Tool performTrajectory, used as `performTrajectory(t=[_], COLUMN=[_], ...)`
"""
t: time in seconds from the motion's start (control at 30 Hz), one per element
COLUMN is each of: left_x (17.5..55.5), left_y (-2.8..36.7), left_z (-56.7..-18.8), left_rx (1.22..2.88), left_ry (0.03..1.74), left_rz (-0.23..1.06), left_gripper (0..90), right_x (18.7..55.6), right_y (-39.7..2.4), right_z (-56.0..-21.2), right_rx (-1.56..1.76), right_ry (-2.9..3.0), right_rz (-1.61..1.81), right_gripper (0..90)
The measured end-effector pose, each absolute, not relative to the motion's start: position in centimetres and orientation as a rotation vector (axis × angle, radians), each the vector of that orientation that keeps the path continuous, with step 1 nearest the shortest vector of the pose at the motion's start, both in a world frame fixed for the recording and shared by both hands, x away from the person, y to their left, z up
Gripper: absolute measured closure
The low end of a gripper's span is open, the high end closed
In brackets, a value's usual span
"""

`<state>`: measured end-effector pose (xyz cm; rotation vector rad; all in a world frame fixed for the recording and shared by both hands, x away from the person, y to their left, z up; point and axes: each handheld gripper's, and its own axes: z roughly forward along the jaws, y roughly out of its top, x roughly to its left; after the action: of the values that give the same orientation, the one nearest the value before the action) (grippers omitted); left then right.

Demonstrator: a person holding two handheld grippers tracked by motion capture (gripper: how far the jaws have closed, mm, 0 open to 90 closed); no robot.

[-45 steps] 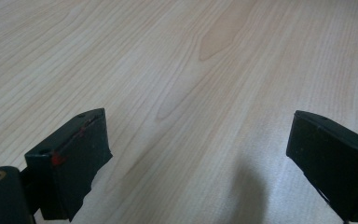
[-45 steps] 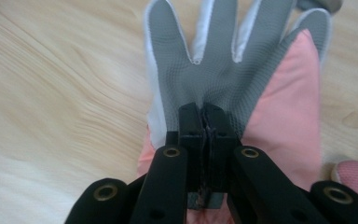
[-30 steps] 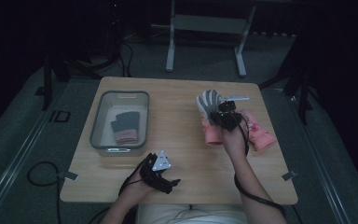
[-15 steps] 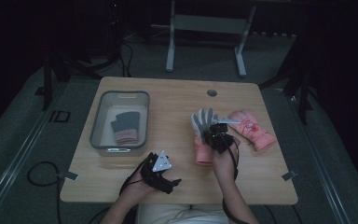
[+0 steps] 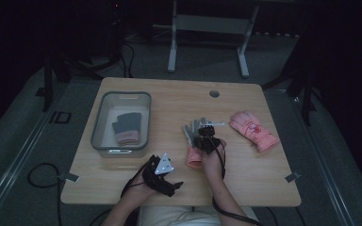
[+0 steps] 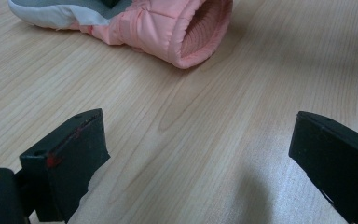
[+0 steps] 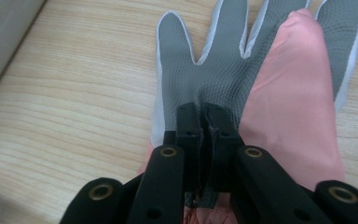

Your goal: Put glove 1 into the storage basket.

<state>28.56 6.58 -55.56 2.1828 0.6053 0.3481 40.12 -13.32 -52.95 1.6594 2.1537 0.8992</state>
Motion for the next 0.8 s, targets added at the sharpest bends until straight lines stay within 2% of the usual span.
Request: performTrajectory(t=[0.1,0.2,0.23,0.27,0.4,0.47,0.5,0.53,0.7,0.8], left_x=[28.5,28.5,28.6,28.6,28.7,28.7,28.7,28.6,28.6,28.6], left_y=[6.5,6.6,6.6,6.7,6.8,6.8,6.8,6.7,6.7,6.8], left_z=[-55.6,-55.6,-55.6,-55.6,-55.6,-55.7,-55.7,-55.7,-55.6,-55.6], left_rx=[2.184,2.181,2.178,2.173,2.167,2.169,2.169,2.182,2.181,2.175], left_ry=[0.601,0.594,0.595,0.599,0.599,0.597,0.597,0.59,0.59,0.595], left_rz=[0.343,0.33,0.32,0.32,0.312,0.315,0.315,0.311,0.307,0.306], left_gripper=[3.8,3.8,3.8,3.8,3.9,3.9,3.9,3.9,3.9,3.8], right_x=[40.1,39.9,39.7,39.5,39.1,39.1,39.0,39.1,39.8,40.5], right_y=[-13.5,-13.4,-13.4,-13.5,-14.8,-15.2,-15.8,-17.7,-22.7,-26.2], right_z=[-53.0,-52.4,-51.9,-51.6,-49.2,-48.7,-48.1,-47.1,-45.9,-45.3], right_rx=[1.669,1.646,1.624,1.609,1.507,1.482,1.467,1.426,1.317,1.272], right_ry=[2.149,2.144,2.154,2.161,2.193,2.204,2.195,2.201,2.192,2.188], right_rz=[0.915,0.932,0.959,0.977,1.054,1.062,1.072,1.097,1.128,1.124], right_gripper=[83.8,76.6,71.5,71.0,58.4,56.9,56.9,51.1,50.5,55.4])
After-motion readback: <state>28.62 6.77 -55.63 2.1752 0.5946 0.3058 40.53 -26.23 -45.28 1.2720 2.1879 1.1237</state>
